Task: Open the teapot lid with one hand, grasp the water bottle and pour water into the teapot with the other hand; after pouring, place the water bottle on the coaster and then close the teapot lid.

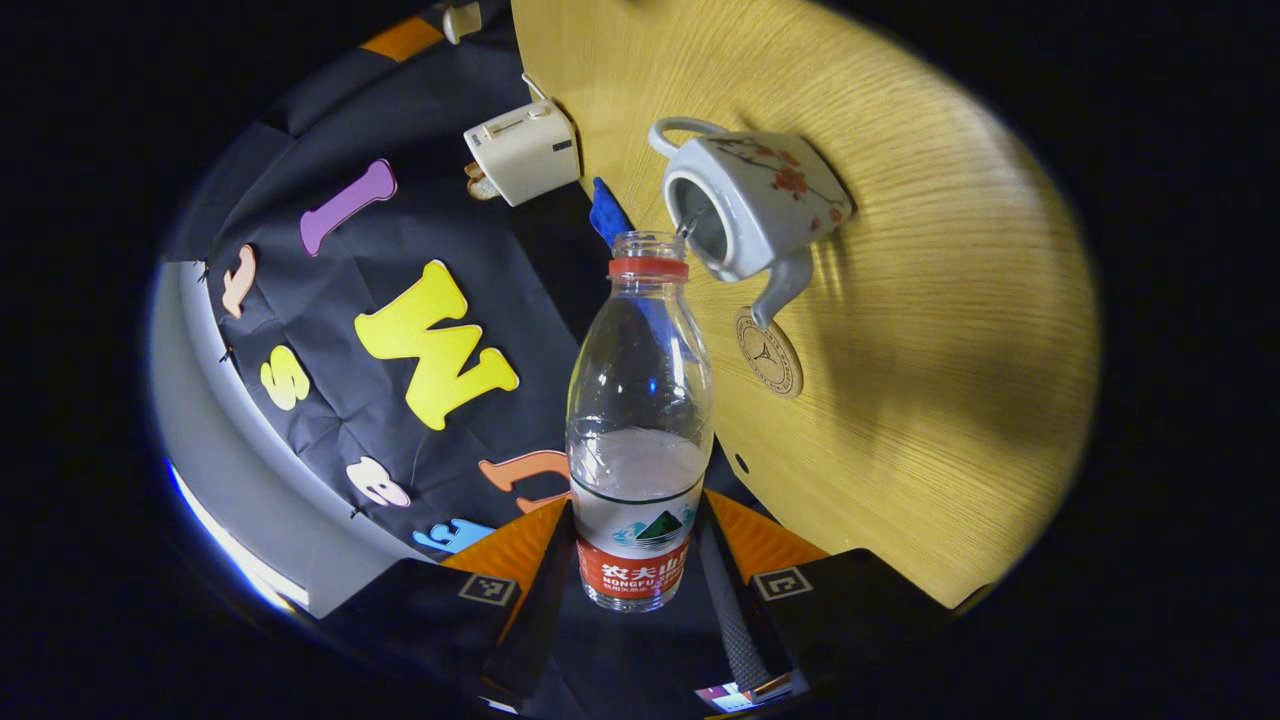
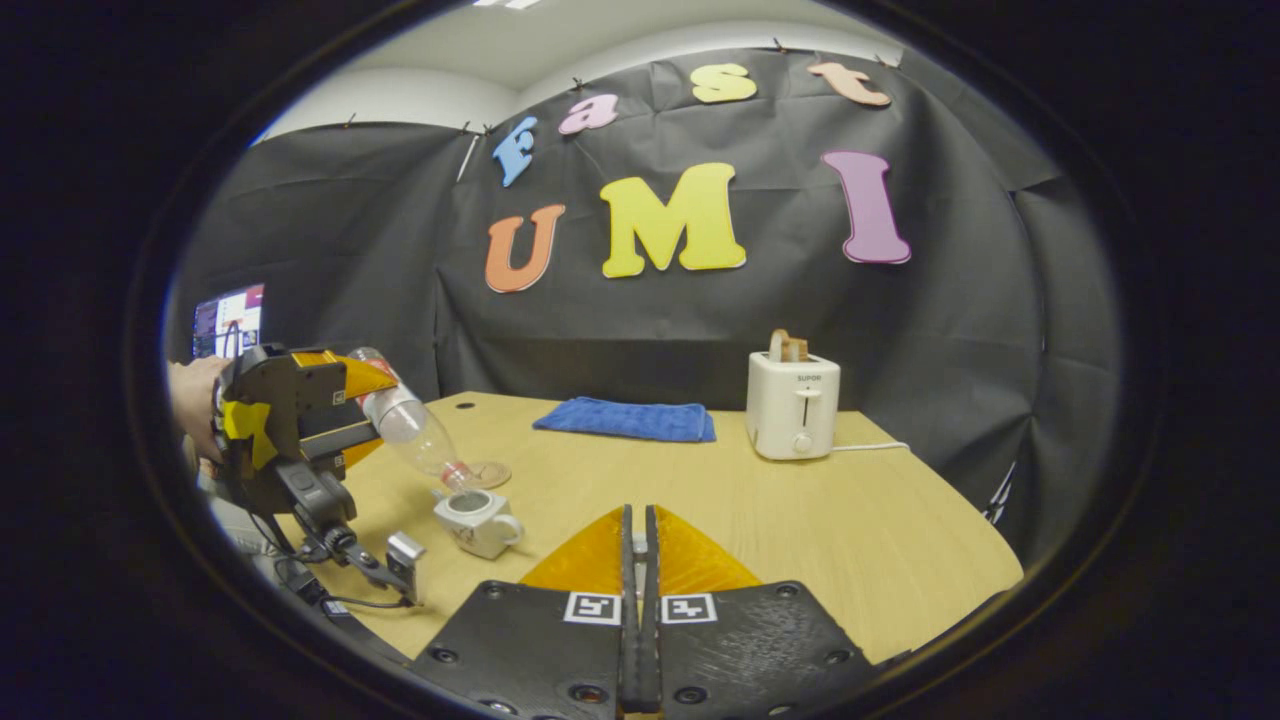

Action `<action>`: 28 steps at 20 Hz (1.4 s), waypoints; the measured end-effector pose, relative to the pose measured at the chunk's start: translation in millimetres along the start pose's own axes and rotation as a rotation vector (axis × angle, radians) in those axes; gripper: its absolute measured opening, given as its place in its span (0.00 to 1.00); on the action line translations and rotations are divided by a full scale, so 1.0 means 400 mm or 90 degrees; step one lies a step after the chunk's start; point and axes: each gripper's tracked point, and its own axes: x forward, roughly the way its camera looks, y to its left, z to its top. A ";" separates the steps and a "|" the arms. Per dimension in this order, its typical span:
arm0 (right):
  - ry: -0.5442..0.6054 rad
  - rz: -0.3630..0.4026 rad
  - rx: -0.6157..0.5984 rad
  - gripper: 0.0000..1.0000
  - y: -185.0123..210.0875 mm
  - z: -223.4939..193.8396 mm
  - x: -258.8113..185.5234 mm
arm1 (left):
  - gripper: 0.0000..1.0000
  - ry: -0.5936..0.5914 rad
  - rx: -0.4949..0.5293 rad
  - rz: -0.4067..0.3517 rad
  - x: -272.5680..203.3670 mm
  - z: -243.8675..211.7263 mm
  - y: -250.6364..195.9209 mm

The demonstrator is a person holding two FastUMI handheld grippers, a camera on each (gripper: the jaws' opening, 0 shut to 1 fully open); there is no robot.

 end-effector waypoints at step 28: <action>-0.001 -0.002 0.004 0.00 0.031 0.019 0.016 | 0.71 -0.048 -0.713 -0.100 0.001 -0.023 -0.103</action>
